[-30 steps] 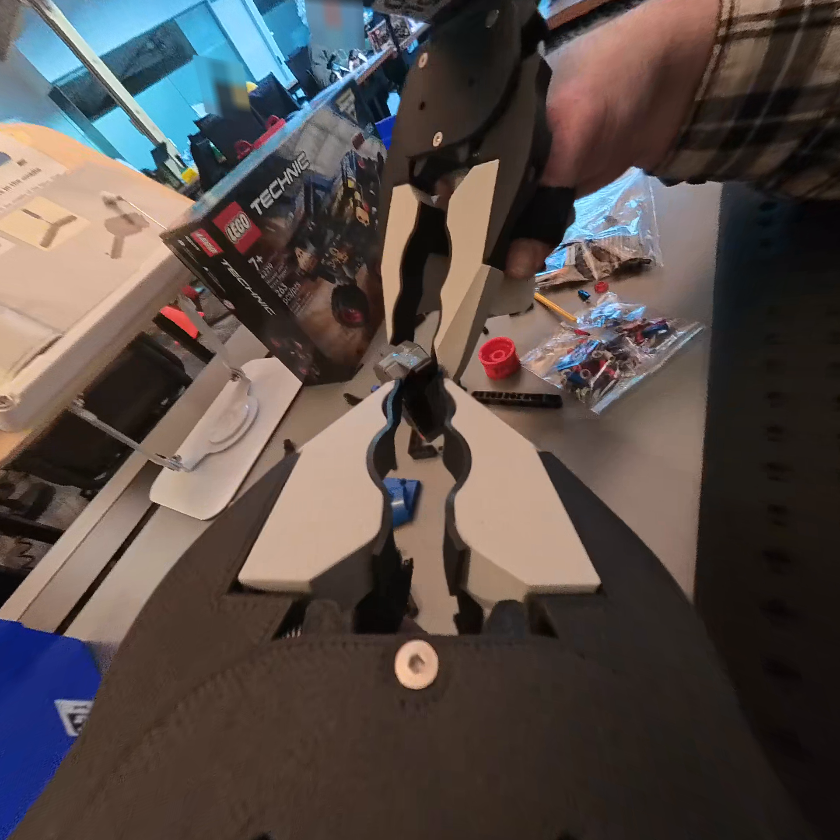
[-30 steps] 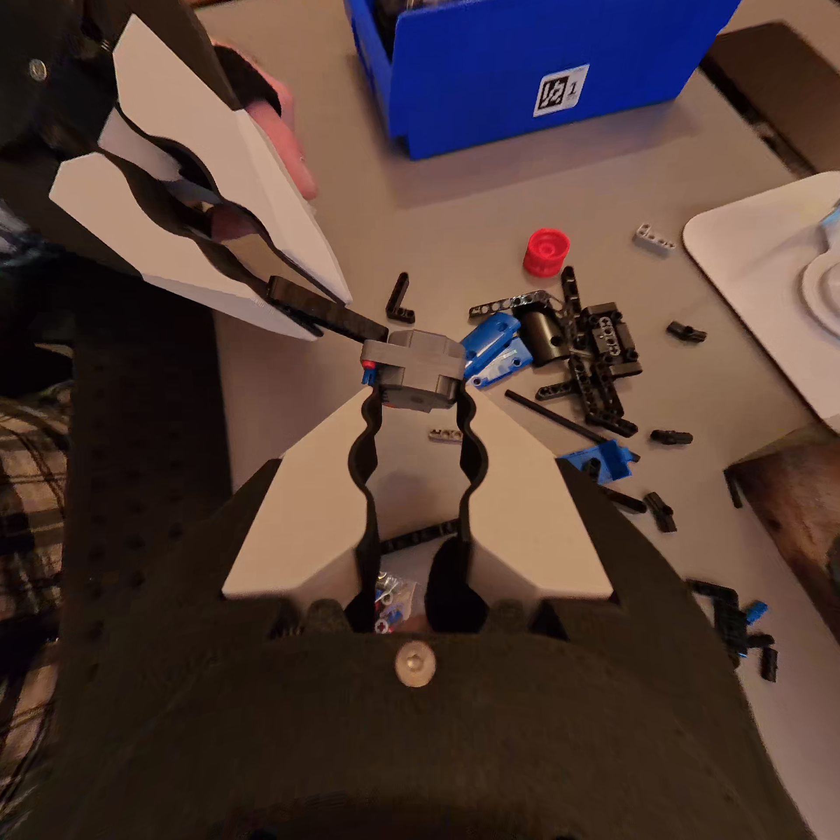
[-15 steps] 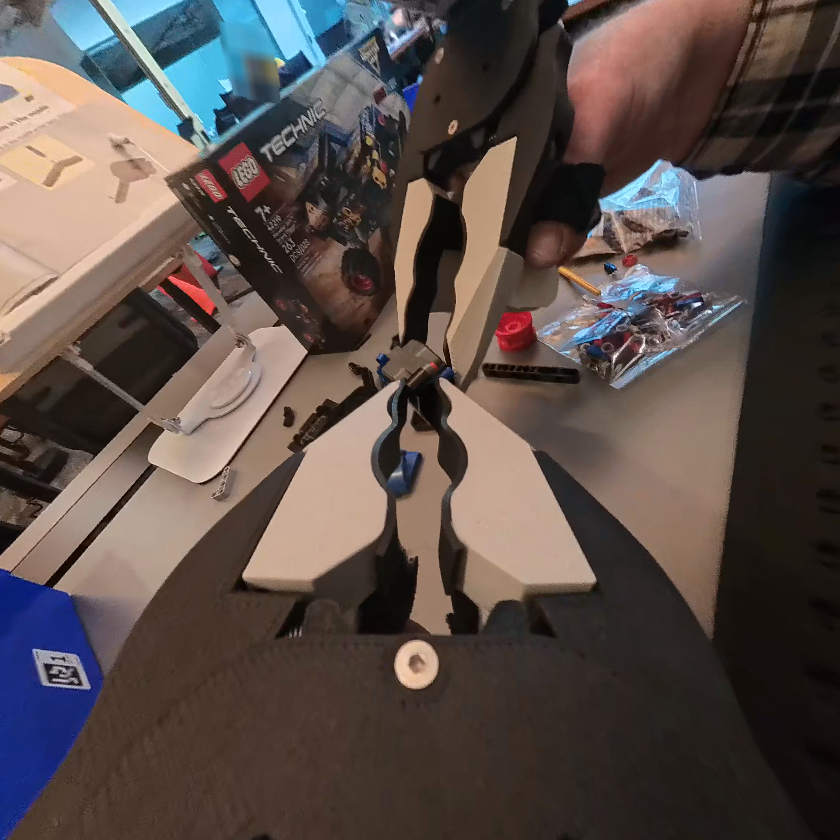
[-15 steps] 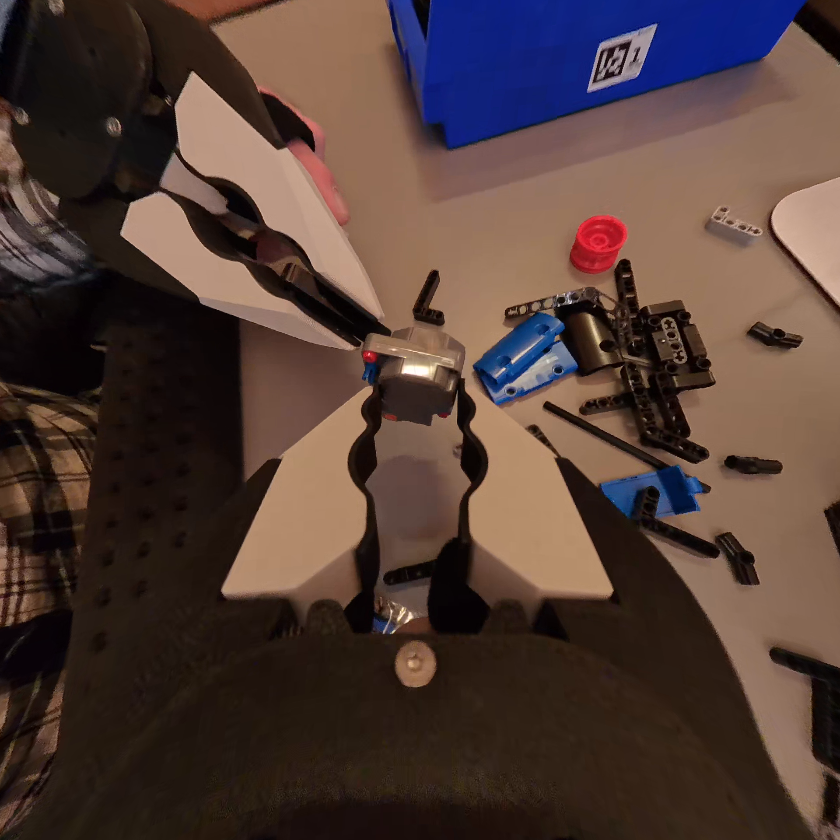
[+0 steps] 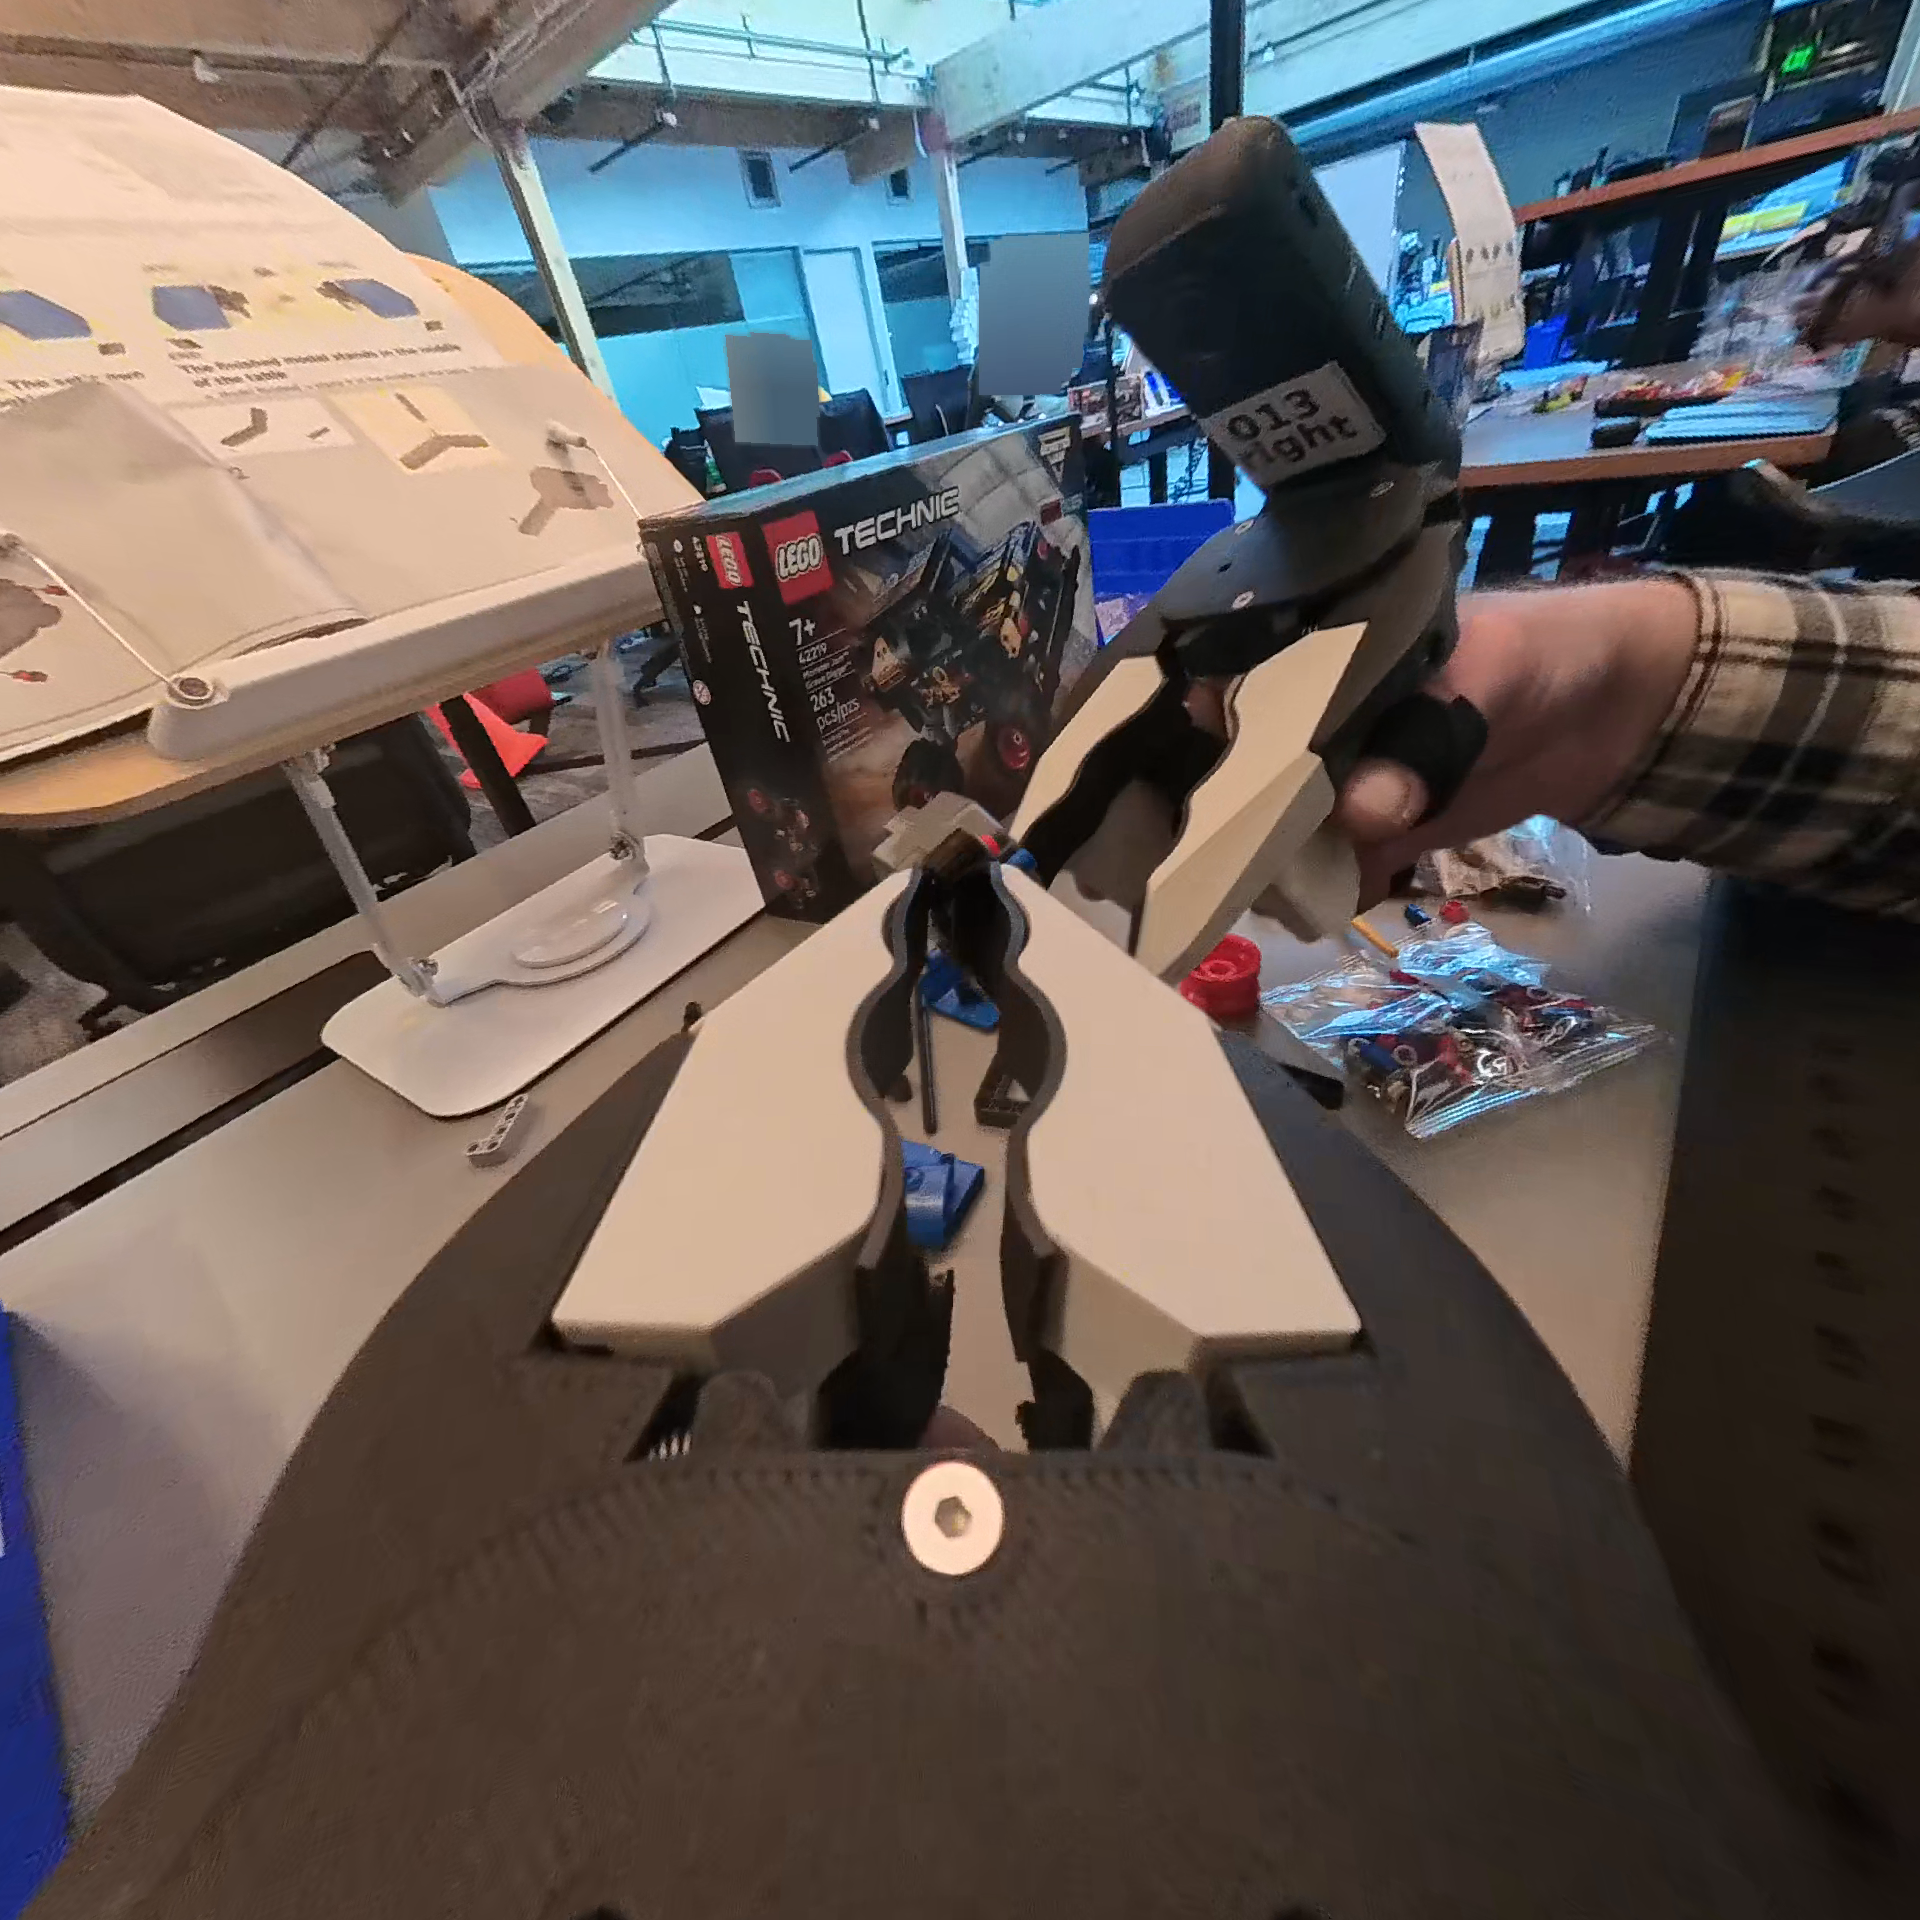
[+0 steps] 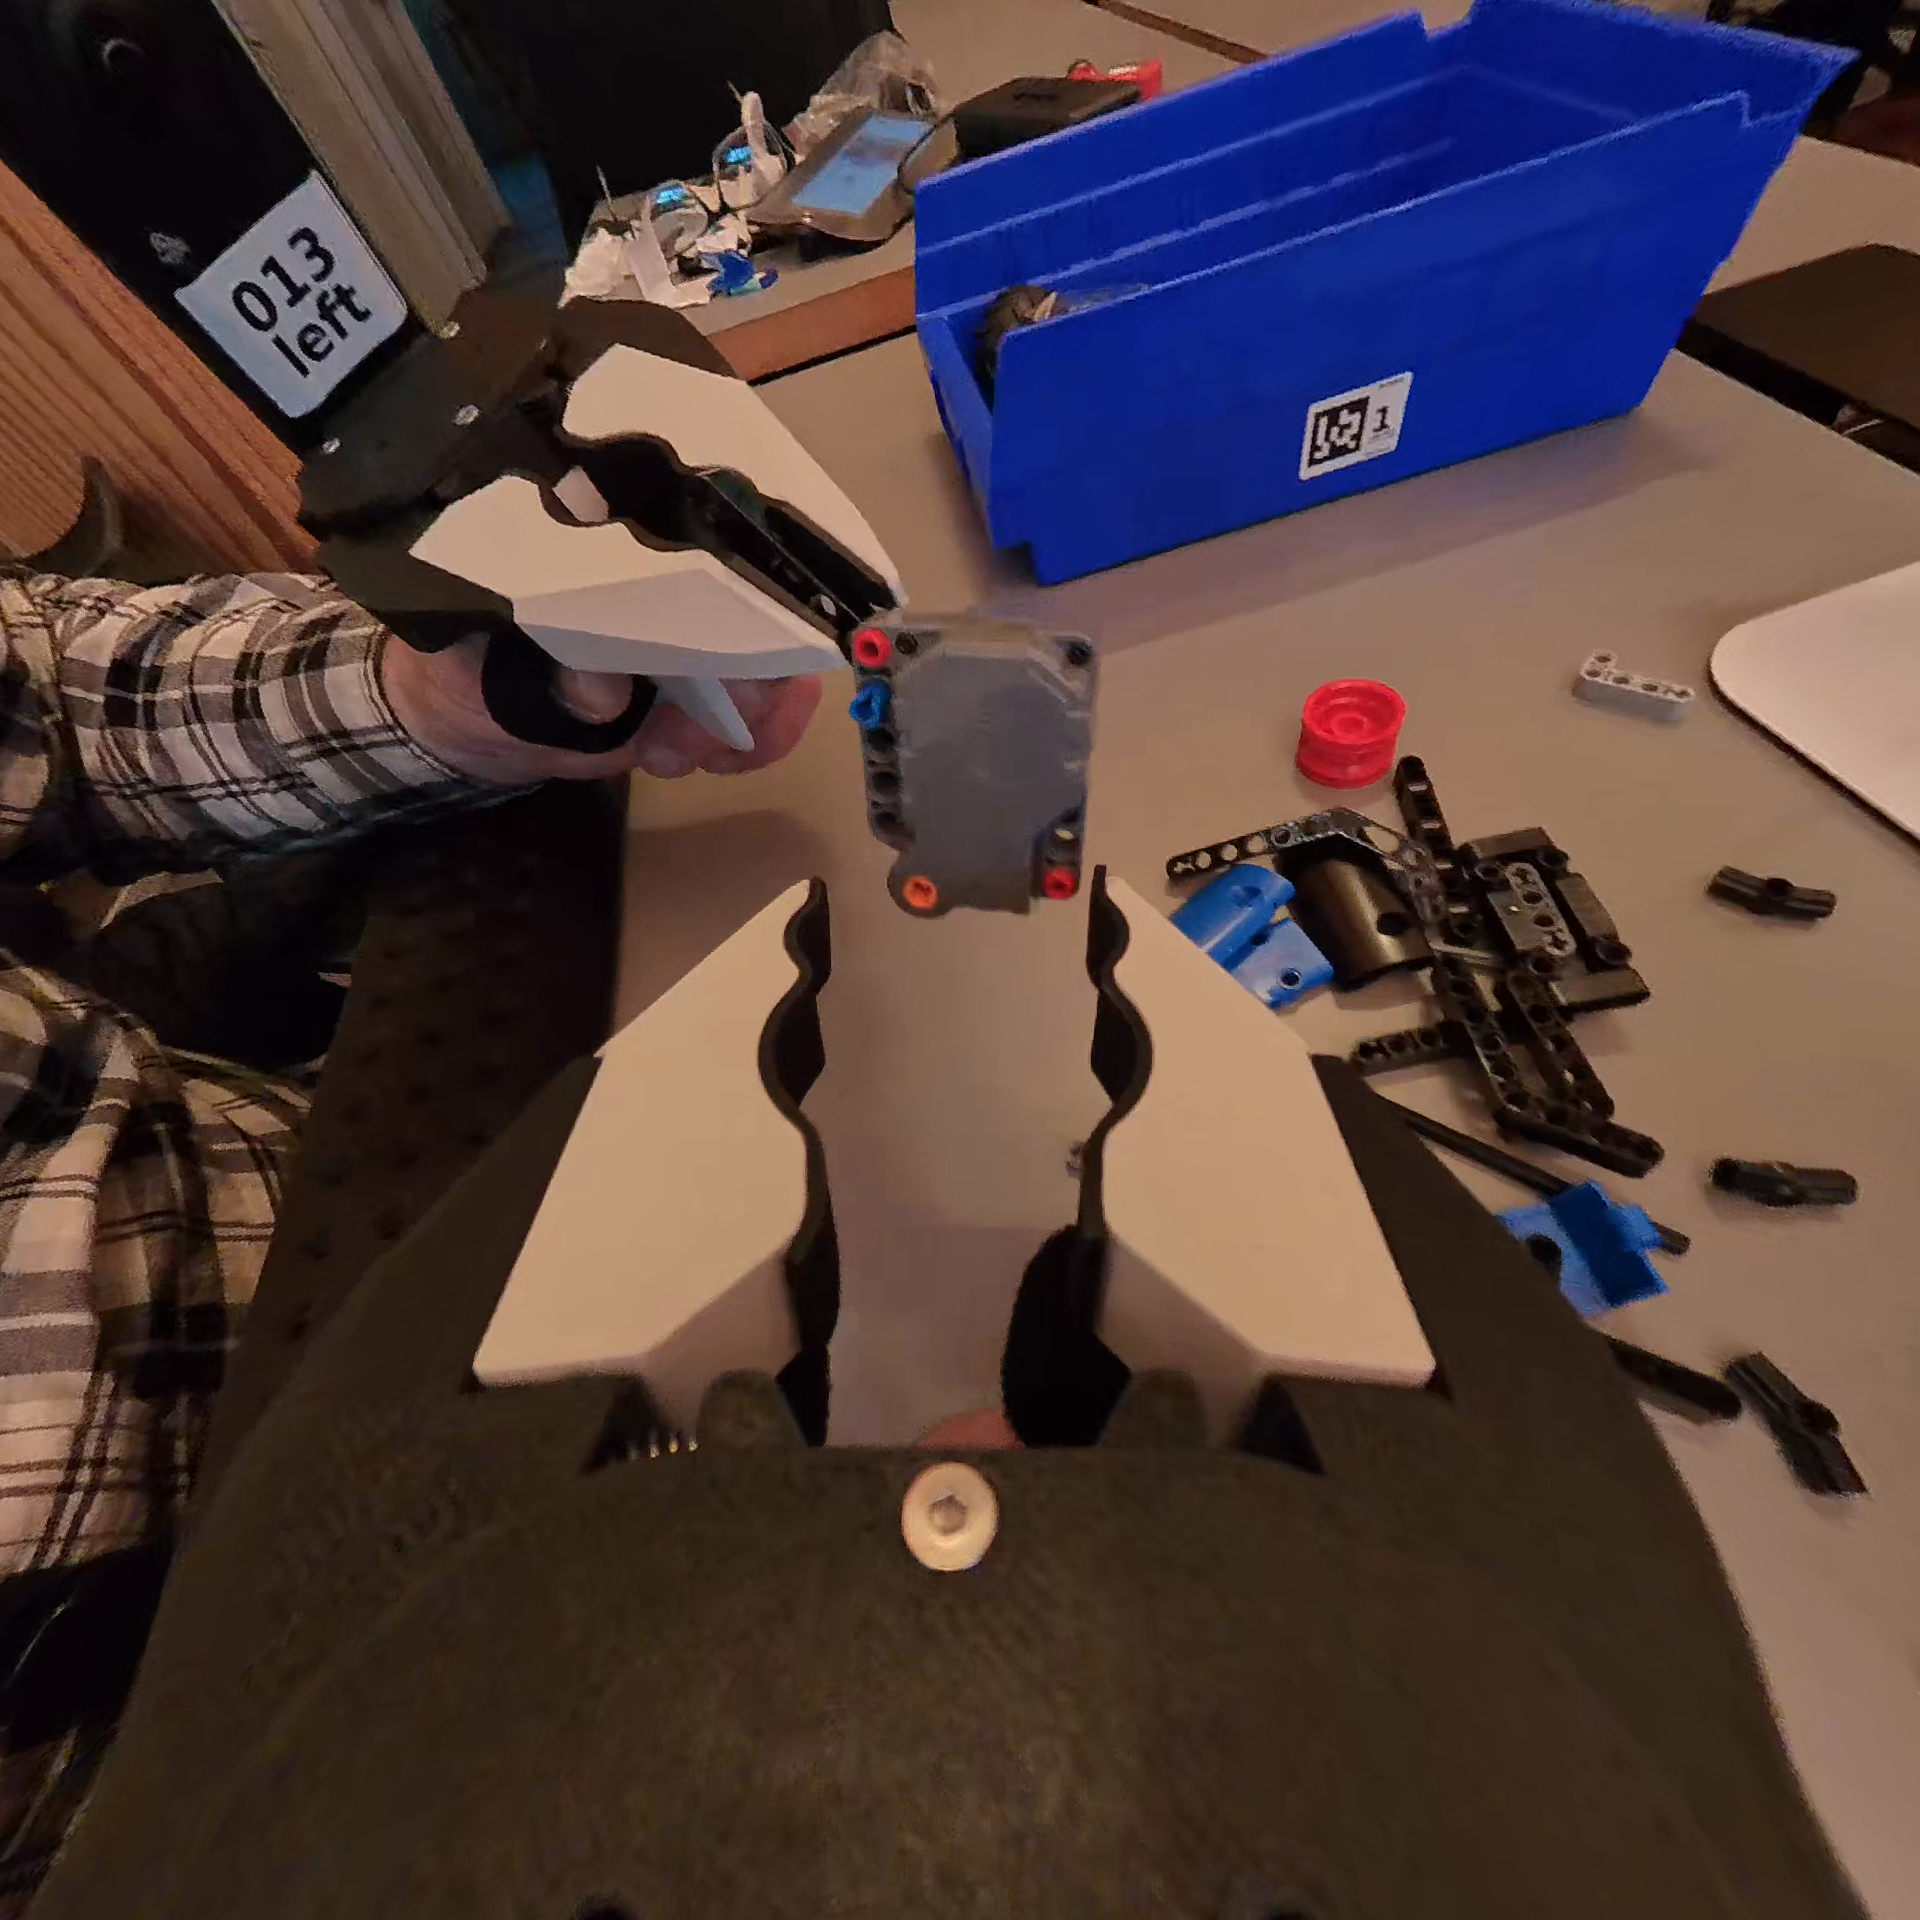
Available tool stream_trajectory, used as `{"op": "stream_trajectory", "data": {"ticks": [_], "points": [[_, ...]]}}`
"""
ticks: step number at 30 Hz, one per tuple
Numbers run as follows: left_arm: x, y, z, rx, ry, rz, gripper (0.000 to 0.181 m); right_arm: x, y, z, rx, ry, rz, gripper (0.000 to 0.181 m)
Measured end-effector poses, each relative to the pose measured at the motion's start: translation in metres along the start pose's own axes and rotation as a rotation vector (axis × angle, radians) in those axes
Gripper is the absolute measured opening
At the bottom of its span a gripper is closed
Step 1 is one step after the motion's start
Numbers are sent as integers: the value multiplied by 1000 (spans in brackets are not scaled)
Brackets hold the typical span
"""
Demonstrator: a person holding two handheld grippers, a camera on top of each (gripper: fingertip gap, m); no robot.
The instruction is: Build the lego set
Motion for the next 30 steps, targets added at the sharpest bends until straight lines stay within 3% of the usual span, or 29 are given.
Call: {"op": "stream_trajectory", "data": {"ticks": [2,10,12,16,20,25,30], "points": [[2,0,4,-20,2,17,8,-1,-5,0,-24,24,-4,38],[-4,0,0,-6,11,-1,9,-2,-1,6,-52,28,-33,36],[-3,1,-1,-3,-12,-8,16,-7,0,9,-76,35,-79,36],[-12,2,2,2,-137,-99,0,-18,-1,10,-84,64,-166,36],[-24,3,13,-51,-227,-222,0,-23,1,9,-76,73,-230,36],[-50,12,25,-126,-224,-396,0,-41,-2,2,-29,83,-359,36],[-57,23,30,-145,-180,-427,2,-54,-11,-2,-8,84,-461,36]]}}
Point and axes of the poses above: each gripper's, where its closed fingertips meet, y back along the fingers, x out of its top, z = x × y across the jaws, the point moved 5 cm from there along y, back along the fingers, and after that the axes turned 3 degrees about x, right-handed, at the moved point
